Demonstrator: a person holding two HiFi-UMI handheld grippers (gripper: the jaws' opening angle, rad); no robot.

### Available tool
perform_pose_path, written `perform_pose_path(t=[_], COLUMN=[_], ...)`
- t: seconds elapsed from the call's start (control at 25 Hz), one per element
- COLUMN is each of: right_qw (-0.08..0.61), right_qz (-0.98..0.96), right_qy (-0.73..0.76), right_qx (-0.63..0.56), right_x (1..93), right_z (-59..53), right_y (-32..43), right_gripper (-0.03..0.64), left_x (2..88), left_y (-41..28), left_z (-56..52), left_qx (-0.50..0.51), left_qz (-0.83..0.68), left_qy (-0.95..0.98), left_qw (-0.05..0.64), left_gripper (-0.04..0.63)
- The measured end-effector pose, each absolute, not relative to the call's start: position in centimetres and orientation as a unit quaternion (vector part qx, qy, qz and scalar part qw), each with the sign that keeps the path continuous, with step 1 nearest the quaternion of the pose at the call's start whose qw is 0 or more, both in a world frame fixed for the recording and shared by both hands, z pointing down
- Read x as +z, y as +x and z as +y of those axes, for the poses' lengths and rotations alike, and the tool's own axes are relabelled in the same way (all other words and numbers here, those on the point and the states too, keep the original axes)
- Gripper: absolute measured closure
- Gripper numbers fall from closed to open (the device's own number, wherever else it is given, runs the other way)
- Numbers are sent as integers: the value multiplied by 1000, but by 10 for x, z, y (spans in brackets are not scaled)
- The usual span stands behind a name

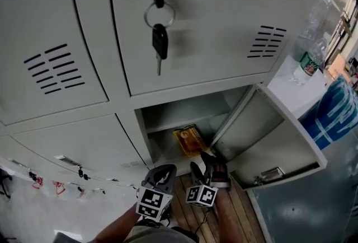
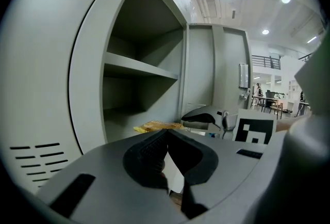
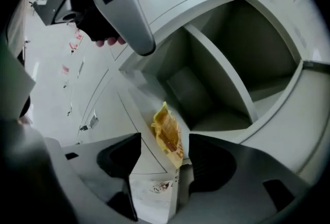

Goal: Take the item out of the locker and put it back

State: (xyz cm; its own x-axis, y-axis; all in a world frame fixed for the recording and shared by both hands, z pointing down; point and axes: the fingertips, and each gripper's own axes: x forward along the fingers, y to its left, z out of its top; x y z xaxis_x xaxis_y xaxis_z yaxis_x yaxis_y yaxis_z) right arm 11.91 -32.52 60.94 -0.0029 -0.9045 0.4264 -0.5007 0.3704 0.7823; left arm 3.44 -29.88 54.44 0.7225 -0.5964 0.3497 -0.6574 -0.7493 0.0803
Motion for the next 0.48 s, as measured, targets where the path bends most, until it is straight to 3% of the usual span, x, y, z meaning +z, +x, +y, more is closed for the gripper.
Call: perform_pose_path(t=[0.48], right_qw=[532], right_qz=[-652], right_qy=[492], right_qx=[-222], right_x=[636], right_z=[-356], right_y=[121], right_gripper=[310], left_x=[554], left_y=[28], left_z=[-312], left_qx=[163], left_qz=[-336], left_qy=[922], left_qw=[105], left_gripper=[572])
